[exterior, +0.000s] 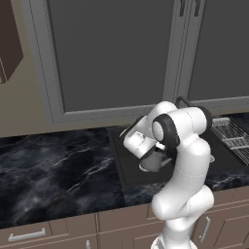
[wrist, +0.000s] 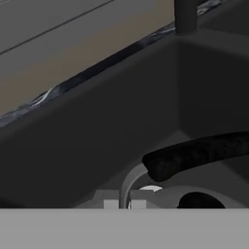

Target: Open the cabinet, pick the kettle from the cabinet, and place it in the sink.

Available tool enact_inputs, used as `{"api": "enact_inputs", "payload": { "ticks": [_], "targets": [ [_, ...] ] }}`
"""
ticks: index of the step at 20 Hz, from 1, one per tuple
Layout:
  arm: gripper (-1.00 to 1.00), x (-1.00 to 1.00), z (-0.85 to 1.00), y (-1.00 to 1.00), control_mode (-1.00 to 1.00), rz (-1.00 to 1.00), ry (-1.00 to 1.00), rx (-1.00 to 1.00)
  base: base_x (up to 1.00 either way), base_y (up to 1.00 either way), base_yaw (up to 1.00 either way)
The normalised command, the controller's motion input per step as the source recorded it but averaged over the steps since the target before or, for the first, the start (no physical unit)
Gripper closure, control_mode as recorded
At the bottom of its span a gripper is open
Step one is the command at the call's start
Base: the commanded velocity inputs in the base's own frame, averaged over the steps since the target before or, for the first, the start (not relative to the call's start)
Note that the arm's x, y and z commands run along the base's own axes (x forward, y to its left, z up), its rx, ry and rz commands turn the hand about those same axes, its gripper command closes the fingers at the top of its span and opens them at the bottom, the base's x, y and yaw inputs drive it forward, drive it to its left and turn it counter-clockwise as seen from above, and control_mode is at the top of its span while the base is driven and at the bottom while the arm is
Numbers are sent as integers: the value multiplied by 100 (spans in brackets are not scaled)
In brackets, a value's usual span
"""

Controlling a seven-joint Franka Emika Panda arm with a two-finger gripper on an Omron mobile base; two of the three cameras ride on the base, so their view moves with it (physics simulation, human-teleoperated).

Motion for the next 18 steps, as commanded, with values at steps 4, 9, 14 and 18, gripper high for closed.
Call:
{"api": "enact_inputs", "payload": {
  "ticks": [4,9,14,18],
  "targets": [
    [100,-34,-45,0,-100,0,-9,0,0,0,0],
    [100,-22,-45,-3,-100,0,-5,1,0,0,0],
    [100,-10,-41,-6,-100,0,0,3,0,0,0],
    [100,-2,-35,-11,-100,0,0,4,0,0,0]
  ]
}}
